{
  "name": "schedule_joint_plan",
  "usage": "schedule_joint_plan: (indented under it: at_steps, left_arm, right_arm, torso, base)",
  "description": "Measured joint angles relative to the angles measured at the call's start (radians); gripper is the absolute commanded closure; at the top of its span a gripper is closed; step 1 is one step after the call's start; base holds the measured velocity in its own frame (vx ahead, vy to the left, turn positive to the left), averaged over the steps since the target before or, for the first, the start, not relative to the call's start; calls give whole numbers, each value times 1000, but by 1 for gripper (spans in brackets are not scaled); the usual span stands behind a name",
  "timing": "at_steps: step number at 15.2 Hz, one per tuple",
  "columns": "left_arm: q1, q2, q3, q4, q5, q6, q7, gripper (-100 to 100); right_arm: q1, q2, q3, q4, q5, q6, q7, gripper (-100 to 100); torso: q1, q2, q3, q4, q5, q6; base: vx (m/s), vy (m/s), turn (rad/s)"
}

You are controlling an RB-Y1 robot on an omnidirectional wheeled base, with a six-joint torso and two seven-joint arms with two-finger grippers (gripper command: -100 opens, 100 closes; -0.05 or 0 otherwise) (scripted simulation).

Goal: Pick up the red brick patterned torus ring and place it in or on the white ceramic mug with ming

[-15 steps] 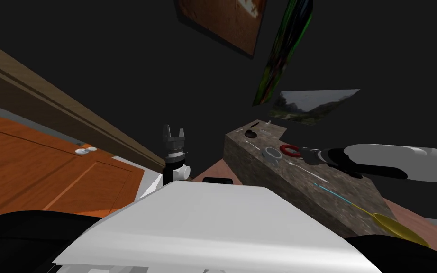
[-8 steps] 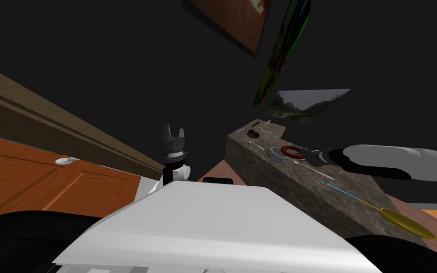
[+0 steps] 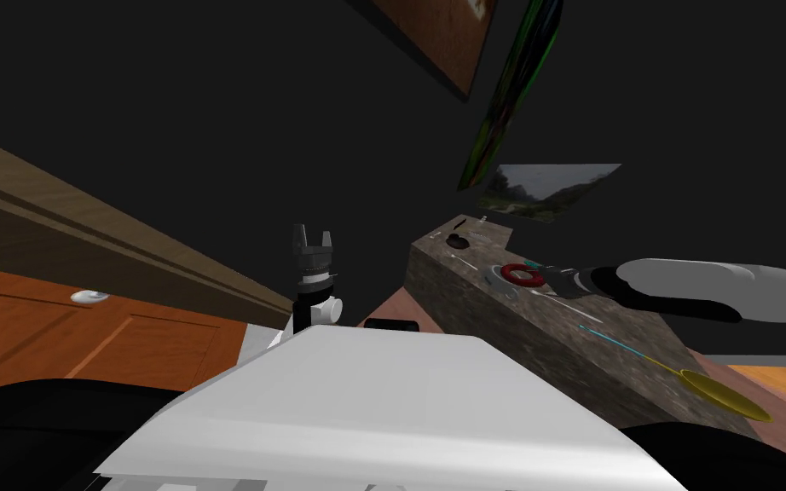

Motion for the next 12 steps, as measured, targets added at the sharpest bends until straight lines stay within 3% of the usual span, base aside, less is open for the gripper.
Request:
schedule_joint_plan:
  at_steps: [2, 4, 7, 12]
  left_arm:
    - [0, 0, 0, 0, 0, 0, 0, 0]
    - [0, 0, 0, 0, 0, 0, 0, 0]
    - [0, 0, 0, 0, 0, 0, 0, 0]
    - [0, 0, 0, 0, 0, 0, 0, 0]
  right_arm:
    - [-26, -22, -1, 3, -2, -28, -12, -100]
    - [9, -52, -49, 19, -35, -54, -7, -100]
    - [-48, -69, -16, 8, -17, -73, -35, -100]
    - [-50, -73, -16, 6, -17, -75, -42, -100]
  torso:
    - [-3, 2, 1, 0, -1, 0]
    - [-4, 2, 1, 1, -1, 0]
    - [-2, 1, 1, 0, -1, 0]
    - [0, 0, 0, 0, -1, 0]
  base:
    - [-38, -60, -92]
    - [-25, -47, -30]
    - [-14, -27, -48]
    - [-1, -1, 0]
